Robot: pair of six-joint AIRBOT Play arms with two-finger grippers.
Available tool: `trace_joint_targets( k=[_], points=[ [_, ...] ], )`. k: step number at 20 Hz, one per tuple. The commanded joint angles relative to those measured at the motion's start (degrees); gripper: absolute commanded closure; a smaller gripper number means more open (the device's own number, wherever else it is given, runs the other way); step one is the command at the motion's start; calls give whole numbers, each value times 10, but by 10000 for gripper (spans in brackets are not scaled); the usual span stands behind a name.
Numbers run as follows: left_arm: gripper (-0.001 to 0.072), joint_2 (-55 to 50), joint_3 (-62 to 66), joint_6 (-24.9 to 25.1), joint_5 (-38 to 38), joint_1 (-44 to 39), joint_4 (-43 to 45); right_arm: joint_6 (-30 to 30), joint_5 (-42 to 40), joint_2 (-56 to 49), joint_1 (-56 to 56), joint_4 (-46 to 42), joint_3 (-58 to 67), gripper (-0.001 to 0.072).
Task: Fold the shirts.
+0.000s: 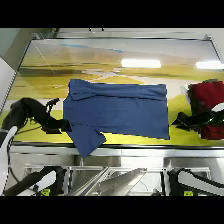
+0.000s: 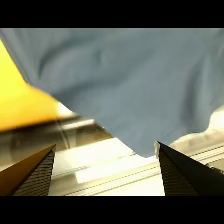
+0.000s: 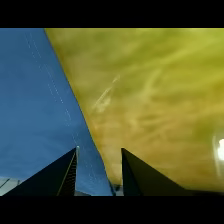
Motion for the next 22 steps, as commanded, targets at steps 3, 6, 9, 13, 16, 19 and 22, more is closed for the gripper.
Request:
trace_joint_targets(
  k=[3,6,9,13,16,19,22],
  points=[
    [7,103,-108,2,-50,1,-41,-63,-31,-24,-2,58,-89,387],
    [7,111,-131,6,-75,1,-55,-116,-25,-49,1,134,-93,389],
    [7,76,-133,21,-99,0,-83,-138,-24,-52,25,165,-92,391],
    [7,-9,-133,59,-105,0,-128,-144,-25,-52,43,176,-92,391],
    [8,-56,-131,71,-132,0,-144,-148,-24,-52,43,176,-92,391],
    [273,-83,-98,75,-141,0,-146,-148,-24,-52,43,177,-92,391],
    [694,-85,-61,81,-145,0,-168,-153,-19,-52,43,177,-91,417]
  ],
)
